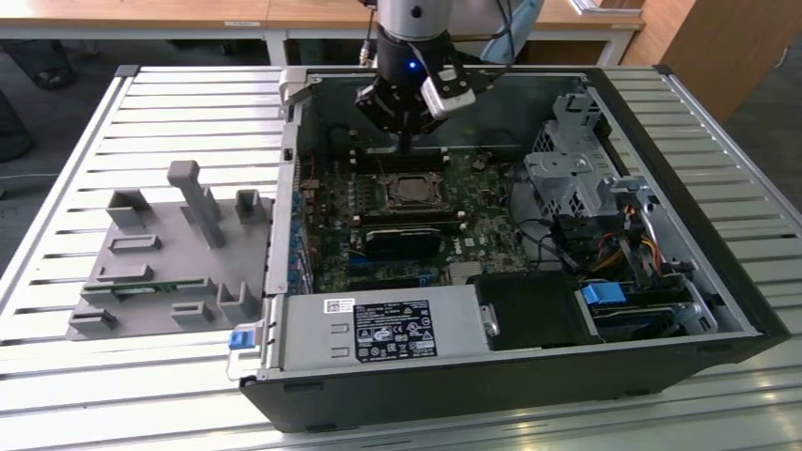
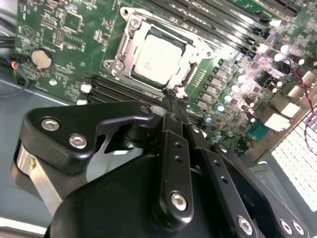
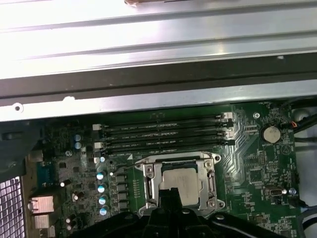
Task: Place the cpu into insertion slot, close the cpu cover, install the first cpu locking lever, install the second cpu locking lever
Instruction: 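Install the first cpu locking lever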
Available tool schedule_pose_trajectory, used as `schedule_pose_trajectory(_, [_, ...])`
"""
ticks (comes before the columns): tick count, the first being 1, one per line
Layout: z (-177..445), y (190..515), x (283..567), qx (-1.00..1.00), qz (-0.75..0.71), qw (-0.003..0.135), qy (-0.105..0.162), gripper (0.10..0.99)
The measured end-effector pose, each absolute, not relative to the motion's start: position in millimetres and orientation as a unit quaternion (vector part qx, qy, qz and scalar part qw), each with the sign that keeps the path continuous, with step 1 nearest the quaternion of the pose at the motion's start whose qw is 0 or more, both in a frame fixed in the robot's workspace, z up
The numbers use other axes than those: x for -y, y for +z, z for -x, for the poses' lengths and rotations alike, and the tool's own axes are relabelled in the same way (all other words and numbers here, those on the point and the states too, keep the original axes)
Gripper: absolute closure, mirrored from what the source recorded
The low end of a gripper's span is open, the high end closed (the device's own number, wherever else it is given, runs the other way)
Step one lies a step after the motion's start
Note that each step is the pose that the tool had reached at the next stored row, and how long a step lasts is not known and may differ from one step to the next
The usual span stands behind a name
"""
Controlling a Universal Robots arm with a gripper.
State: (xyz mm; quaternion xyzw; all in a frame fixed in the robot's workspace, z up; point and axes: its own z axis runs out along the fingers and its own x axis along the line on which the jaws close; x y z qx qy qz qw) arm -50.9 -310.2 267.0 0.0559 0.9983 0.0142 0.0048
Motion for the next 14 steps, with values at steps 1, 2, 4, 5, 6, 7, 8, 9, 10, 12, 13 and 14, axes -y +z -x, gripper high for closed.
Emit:
schedule_pose_trajectory(1, [52.9, 267.1, 310.3, -0.998, -0.056, 0.006, 0.014, 0.98])
schedule_pose_trajectory(2, [53.9, 267.0, 310.3, -0.998, -0.056, 0.007, 0.014, 0.98])
schedule_pose_trajectory(4, [54.8, 266.9, 310.2, -0.998, -0.055, 0.008, 0.014, 0.98])
schedule_pose_trajectory(5, [54.9, 266.8, 310.2, -0.999, -0.051, 0.008, 0.014, 0.98])
schedule_pose_trajectory(6, [54.9, 266.6, 310.2, -0.999, -0.044, 0.008, 0.015, 0.98])
schedule_pose_trajectory(7, [54.9, 266.4, 310.2, -0.999, -0.035, 0.008, 0.015, 0.98])
schedule_pose_trajectory(8, [54.9, 266.3, 310.3, -1.0, -0.025, 0.008, 0.015, 0.98])
schedule_pose_trajectory(9, [54.9, 266.0, 310.3, -1.0, -0.016, 0.008, 0.015, 0.98])
schedule_pose_trajectory(10, [54.9, 265.8, 310.3, -1.0, -0.007, 0.008, 0.015, 0.98])
schedule_pose_trajectory(12, [55.0, 265.8, 310.3, -1.0, 0.001, 0.008, 0.015, 0.98])
schedule_pose_trajectory(13, [55.9, 265.6, 310.3, -1.0, 0.001, 0.008, 0.015, 0.98])
schedule_pose_trajectory(14, [57.9, 265.4, 310.3, -1.0, 0.001, 0.008, 0.015, 0.98])
